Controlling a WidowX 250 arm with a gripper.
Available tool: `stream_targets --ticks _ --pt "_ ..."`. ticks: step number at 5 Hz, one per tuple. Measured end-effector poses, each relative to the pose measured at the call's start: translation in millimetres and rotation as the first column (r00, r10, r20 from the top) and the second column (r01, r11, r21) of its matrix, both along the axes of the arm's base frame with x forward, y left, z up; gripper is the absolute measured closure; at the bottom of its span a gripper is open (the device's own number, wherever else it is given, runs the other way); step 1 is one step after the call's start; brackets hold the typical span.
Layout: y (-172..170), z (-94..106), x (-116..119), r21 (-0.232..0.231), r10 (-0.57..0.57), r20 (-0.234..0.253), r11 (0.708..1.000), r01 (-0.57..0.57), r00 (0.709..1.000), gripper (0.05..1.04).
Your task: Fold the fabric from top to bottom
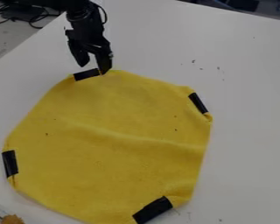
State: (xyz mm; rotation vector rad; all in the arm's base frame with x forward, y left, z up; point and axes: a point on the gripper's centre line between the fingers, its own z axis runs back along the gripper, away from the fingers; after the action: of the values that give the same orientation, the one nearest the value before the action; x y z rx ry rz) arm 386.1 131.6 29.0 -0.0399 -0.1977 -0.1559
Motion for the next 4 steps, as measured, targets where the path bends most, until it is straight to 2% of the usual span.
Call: stream_targets --ticks 1,3,4 --pt "2.8 -10.9 3.7 -0.006 -0.008 -0.019 1.0 0.008 1.0 0.082" --pt "17.8 -11.7 2.8 0.005 -0.017 -0.039 1.0 0.017 0.999 0.117" --pt "18.9 -10.6 4.1 -0.002 -0.014 -0.024 1.0 0.014 1.0 0.362"
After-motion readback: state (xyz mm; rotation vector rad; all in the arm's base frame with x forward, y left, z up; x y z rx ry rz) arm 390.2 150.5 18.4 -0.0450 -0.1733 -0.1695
